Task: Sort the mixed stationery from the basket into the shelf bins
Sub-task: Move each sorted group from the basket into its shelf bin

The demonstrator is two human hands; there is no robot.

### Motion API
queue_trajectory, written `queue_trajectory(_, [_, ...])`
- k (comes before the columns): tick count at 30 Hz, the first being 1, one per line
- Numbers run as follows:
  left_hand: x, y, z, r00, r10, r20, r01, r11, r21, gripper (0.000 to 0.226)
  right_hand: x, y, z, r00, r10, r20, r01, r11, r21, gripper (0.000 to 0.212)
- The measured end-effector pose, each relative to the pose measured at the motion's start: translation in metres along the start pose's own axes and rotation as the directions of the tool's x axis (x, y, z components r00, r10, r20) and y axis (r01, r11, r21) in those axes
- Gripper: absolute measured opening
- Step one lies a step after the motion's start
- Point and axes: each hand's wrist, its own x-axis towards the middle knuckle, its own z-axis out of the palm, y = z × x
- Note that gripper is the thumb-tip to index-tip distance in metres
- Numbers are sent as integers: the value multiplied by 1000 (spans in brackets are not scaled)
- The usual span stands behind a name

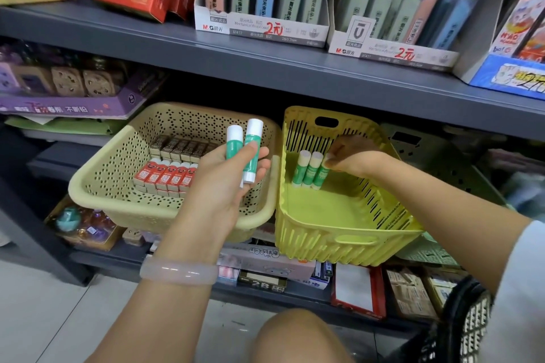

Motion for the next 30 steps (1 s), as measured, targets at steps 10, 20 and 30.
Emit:
queue_trajectory(10, [1, -5, 2, 1000, 11, 5, -11, 1000, 26, 6, -15, -12, -17, 994, -31, -103, 63, 941, 332, 21])
queue_trajectory(20, [-6, -9, 11, 989, 107, 106, -128, 967, 220, 3, -54, -51, -17, 945, -312, 98, 52, 438, 897, 11])
queue_trajectory(30, [-2, -7, 0, 985, 154, -74, -128, 954, 272, 20, -35, -2, -35, 999, 22, -39, 4, 824, 566, 22])
